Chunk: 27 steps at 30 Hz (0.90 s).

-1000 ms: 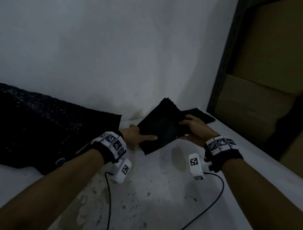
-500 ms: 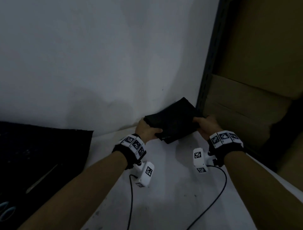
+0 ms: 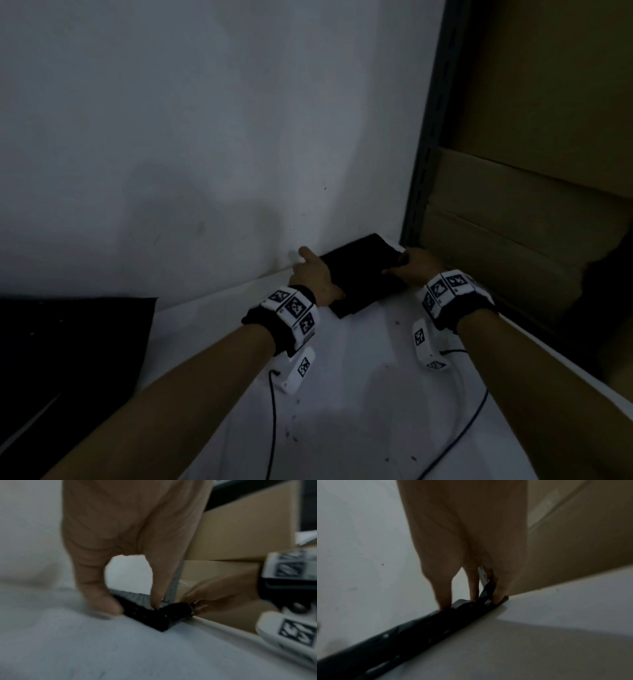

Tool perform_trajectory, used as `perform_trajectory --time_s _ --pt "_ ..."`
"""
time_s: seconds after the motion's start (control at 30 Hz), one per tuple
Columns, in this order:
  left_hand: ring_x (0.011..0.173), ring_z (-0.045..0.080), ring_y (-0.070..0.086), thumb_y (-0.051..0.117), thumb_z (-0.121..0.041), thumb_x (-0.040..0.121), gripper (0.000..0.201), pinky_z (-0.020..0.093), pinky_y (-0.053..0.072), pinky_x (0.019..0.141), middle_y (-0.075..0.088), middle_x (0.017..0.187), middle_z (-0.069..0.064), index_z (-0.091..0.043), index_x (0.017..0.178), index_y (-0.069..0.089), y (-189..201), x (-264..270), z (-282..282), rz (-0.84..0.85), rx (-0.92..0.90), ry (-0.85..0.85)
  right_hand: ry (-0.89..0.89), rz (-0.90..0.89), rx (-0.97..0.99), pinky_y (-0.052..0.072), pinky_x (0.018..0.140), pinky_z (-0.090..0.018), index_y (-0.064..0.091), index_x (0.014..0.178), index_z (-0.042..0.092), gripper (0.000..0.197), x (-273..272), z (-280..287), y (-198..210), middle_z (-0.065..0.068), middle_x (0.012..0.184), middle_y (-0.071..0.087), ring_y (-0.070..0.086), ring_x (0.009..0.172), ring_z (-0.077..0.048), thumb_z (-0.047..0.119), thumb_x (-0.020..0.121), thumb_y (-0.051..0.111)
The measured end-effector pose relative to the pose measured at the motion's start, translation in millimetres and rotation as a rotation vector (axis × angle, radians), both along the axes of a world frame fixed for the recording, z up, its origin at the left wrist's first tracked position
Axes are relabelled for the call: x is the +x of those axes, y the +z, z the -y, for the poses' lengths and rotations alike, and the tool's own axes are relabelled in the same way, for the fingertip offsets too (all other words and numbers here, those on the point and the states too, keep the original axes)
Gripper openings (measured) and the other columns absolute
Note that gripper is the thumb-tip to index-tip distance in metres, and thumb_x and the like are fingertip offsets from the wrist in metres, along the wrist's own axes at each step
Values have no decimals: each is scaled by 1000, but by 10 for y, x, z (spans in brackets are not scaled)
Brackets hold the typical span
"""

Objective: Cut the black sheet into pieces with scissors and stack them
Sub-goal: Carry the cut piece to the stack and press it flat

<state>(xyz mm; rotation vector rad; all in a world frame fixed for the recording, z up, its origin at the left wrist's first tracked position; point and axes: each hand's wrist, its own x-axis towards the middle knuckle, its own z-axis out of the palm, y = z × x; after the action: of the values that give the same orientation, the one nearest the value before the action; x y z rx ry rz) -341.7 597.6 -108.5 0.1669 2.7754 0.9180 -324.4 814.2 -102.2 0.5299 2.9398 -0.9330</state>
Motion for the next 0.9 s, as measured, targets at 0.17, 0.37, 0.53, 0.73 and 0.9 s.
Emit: perform_trajectory --time_s 0.17,0.37,0.53,0.73,0.9 --pt "122 36 37 81 -58 68 85 46 46 99 31 131 14 -19 133 43 71 146 5 -160 -271 -321 76 16 91 38 74 -16 62 125 2 51 46 99 16 -13 130 62 56 120 -29 37 88 74" --pt "114 28 48 80 -60 69 80 34 48 89 44 127 10 -30 136 48 41 80 208 -90 -368 -361 167 52 153 41 77 -17 69 119 2 45 67 252 -13 -12 122 67 60 115 -26 32 87 76" --pt "124 28 45 81 -57 70 82 39 46 101 47 136 11 -28 140 50 97 15 325 -126 -358 -361 115 -12 103 40 67 -27 63 66 7 24 31 185 -13 -11 79 62 64 90 -32 14 87 72" --pt "121 25 48 81 -60 68 85 38 50 96 48 135 9 -27 140 51 25 11 336 -109 -393 -374 124 42 155 45 95 -28 69 120 2 41 77 215 -27 -18 125 65 58 118 -31 29 90 73" --pt "122 29 46 63 -84 67 89 37 48 97 52 133 11 -22 131 58 61 32 386 -79 -373 -306 112 130 344 14 122 -41 53 143 21 70 136 234 -24 -27 157 22 17 147 -39 60 87 66"
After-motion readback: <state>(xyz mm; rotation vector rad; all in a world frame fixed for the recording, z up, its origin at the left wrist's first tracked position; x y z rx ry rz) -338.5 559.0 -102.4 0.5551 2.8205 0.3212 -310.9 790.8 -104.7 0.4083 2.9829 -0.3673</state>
